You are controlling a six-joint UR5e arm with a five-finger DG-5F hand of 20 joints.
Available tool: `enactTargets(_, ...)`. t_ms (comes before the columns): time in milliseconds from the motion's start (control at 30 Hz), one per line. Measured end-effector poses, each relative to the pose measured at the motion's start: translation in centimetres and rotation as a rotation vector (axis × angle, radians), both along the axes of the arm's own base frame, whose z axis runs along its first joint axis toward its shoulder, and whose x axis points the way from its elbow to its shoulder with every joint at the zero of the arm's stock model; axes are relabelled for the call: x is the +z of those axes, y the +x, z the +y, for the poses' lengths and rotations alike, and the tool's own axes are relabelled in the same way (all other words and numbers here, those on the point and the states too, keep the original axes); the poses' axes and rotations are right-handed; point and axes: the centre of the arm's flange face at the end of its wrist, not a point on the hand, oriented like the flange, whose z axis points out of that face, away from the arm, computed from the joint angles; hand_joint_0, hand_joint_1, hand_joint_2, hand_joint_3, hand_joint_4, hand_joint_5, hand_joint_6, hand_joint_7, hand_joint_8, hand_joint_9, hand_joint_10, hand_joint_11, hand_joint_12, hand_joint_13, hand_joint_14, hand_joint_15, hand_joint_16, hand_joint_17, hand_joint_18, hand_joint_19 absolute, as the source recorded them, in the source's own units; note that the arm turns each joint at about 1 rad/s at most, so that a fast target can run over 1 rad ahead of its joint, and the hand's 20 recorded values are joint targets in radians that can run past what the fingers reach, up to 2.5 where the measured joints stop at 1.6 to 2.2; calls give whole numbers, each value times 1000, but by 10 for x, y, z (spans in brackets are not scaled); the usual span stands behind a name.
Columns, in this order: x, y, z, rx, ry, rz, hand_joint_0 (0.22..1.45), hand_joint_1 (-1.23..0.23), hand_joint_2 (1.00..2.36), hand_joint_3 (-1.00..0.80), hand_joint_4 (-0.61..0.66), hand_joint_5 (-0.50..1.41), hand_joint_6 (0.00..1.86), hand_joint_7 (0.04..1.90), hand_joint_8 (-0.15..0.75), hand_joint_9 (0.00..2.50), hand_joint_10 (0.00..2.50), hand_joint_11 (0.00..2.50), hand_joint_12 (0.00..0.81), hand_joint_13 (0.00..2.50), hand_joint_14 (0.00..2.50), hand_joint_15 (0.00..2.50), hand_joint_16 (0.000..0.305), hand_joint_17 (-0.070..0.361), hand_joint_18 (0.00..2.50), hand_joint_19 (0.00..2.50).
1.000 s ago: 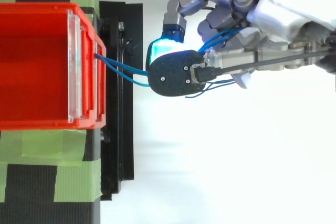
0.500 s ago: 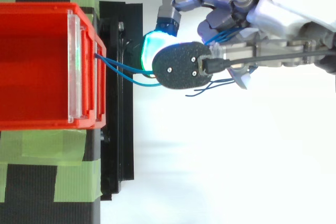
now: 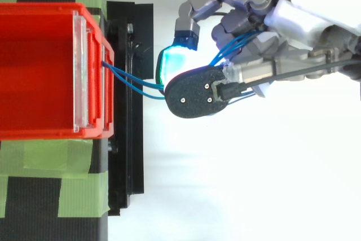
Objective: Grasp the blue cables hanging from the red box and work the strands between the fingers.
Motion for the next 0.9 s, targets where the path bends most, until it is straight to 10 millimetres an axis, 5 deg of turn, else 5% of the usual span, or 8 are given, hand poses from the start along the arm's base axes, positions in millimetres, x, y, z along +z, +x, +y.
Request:
enactTargets(167,0,0,0,0,-1,0,1047,-549,1010,-8,191,259,443,1282,417,928,2500,2500,476,1272,2500,1643,55,124,1656,1018)
enactTargets(267,0,0,0,0,-1,0,1087,-588,1014,51,163,300,357,1331,417,928,2500,2500,476,1272,2500,1643,55,124,1656,1018)
enactTargets(400,0,0,0,0,0,0,1076,-688,1016,-33,154,2,979,1086,417,928,2500,2500,476,1272,2500,1643,55,124,1656,1018)
enactTargets(633,0,0,0,0,-1,0,916,-727,1014,-595,209,-155,1219,1049,417,928,2500,2500,476,1272,2500,1643,55,124,1656,1018)
enactTargets(900,0,0,1,0,0,-2,1084,-634,1016,-243,206,-128,1201,958,417,928,2500,2500,476,1272,2500,1643,55,124,1656,1018)
